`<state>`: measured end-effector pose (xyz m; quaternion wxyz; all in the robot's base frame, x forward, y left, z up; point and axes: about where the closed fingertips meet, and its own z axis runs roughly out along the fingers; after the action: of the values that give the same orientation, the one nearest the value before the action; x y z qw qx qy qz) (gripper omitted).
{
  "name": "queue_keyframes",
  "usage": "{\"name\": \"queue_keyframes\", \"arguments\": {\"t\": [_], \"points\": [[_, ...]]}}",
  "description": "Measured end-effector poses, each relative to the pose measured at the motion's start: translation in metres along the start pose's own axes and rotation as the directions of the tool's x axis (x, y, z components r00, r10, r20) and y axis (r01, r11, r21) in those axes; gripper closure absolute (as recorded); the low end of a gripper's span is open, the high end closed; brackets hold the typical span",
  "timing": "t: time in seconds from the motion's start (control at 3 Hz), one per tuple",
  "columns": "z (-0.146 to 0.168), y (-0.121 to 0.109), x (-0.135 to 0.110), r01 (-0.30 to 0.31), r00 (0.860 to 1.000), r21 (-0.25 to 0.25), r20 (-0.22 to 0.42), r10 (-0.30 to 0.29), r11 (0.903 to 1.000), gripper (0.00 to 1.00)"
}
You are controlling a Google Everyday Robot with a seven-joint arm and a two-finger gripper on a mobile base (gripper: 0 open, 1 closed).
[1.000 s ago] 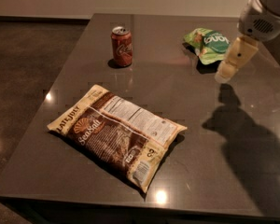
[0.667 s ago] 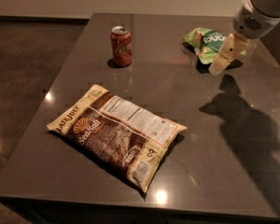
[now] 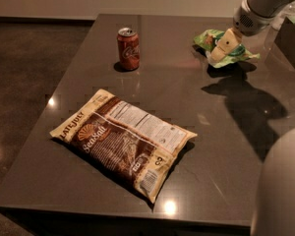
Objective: Move green rice chip bag near coke can
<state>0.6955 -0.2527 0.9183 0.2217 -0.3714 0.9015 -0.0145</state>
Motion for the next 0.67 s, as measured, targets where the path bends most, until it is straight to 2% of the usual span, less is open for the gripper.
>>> {"name": "queue_keyframes", "arguments": {"t": [0.33, 0.67], "points": [[0.022, -0.019, -0.009, -0.083, 0.996, -0.016, 0.02, 0.084, 0.9964, 0.0], [0.041, -0.032, -0.014, -0.167, 0.985, -0.036, 0.04, 0.169, 0.9853, 0.0]]}}
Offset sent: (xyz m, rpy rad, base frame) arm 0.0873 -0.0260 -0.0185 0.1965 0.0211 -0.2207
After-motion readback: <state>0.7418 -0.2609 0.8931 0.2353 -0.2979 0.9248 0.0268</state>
